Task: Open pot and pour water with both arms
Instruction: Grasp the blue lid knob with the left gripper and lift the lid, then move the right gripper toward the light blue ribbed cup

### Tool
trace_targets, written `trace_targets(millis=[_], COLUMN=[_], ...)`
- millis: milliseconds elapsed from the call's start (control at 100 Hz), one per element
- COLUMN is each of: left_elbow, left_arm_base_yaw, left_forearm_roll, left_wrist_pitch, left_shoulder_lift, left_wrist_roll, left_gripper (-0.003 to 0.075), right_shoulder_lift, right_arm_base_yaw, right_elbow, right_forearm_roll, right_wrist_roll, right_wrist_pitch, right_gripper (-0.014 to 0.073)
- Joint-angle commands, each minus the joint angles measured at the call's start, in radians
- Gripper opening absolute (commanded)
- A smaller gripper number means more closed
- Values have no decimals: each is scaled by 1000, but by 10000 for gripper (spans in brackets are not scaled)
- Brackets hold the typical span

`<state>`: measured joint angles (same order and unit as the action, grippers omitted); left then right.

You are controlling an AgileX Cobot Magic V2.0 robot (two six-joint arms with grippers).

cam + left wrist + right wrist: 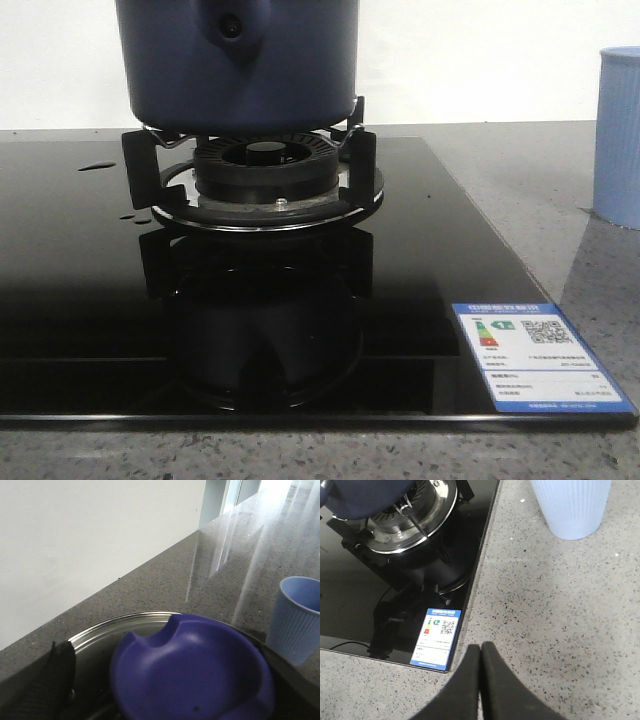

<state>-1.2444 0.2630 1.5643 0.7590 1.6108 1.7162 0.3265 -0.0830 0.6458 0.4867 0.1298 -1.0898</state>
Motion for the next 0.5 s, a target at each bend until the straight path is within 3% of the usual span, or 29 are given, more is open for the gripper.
trace_targets(millis=[0,270,490], left_elbow=[-32,-32,-32], left_arm_base_yaw=[9,16,16], left_forearm_roll=[76,81,141], left_wrist_pitch=[27,29,24], left_shoulder_lift=[-33,-33,-35], left_wrist_roll=[6,6,6], left_gripper=[571,351,314], right_shoulder_lift=[21,21,21], right_arm_base_yaw=[4,4,4], right_elbow=[30,30,30], right_forearm_roll=[29,29,29], right_wrist_roll=[12,12,12], right_wrist_pitch=[51,49,49], right_gripper=[-67,-67,-67])
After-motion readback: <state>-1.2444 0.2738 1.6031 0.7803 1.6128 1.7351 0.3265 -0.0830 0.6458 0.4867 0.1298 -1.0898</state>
